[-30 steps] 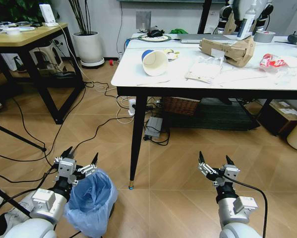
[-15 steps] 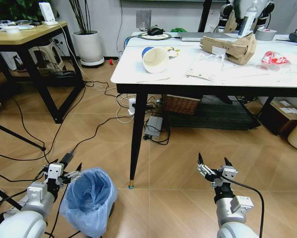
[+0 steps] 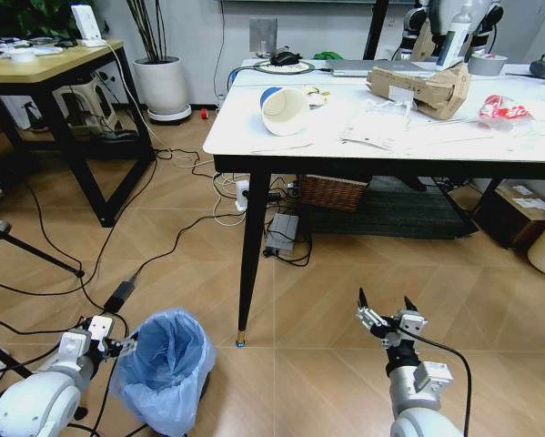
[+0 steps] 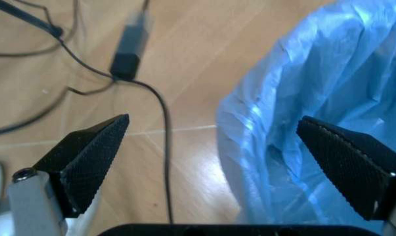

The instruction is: Pick up the trash bin and place the trash from the table into it.

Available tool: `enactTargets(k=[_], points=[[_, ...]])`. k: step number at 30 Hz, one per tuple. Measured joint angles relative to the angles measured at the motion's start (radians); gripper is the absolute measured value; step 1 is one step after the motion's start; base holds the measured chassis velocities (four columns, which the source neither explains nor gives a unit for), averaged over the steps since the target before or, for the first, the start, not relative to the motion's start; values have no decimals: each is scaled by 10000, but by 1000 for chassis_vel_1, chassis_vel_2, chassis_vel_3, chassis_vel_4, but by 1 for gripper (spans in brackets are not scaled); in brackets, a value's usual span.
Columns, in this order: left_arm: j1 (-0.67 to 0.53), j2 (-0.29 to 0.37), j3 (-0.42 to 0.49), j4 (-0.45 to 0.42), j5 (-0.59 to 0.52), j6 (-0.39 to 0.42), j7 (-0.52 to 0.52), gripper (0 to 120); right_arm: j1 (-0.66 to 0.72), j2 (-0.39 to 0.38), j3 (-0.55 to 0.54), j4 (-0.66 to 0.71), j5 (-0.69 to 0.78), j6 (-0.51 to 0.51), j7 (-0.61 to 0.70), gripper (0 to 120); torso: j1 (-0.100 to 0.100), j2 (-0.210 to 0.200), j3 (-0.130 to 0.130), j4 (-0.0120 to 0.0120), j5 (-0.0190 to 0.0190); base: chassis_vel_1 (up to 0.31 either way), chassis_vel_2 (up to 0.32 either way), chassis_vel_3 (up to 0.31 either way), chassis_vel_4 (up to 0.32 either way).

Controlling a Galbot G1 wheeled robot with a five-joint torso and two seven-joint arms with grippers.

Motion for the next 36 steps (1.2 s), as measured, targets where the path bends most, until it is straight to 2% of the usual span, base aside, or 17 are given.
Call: enactTargets(k=[7,15,18,20,22,27,30,31,35,36], points=[[-362,-95,449,572,-3,156,34,100,104,-100,-86,-232,-15,89,-11,100,2,13,9,0,0,0,0,0,0],[-536,-208,764,796,-1,279,-2,99,199,-227,-38,-285,122,50,-11,100,3,22,16,0,1,0,0,0,0],[-581,-246,832,817,97,461,-128,91,202,-293,-6,-285,182,33,-12,100,3,25,19,0,1,0,0,0,0],[-592,-253,861,817,124,591,-307,82,209,-317,-2,-281,208,12,-13,100,4,27,21,0,0,0,0,0,0],[-594,-252,861,823,127,621,-332,80,212,-320,-2,-276,211,3,-13,100,4,27,21,0,0,0,0,0,0],[-625,-291,855,946,141,726,-427,57,237,-352,-6,-144,219,-121,-15,100,5,32,24,1,1,0,0,0,0],[-626,-313,850,951,126,743,-444,50,253,-385,-1,-103,226,-175,-14,100,6,34,25,0,0,0,0,0,0],[-628,-319,845,953,118,749,-446,43,267,-395,-1,-97,229,-191,-14,100,6,34,26,0,1,0,0,0,0],[-650,-339,838,971,97,788,-442,28,310,-387,-10,-99,231,-196,-14,100,6,36,27,0,1,0,0,0,0],[-650,-339,838,971,97,788,-442,28,310,-387,-10,-99,231,-196,-14,100,6,36,27,0,1,0,0,0,0]])
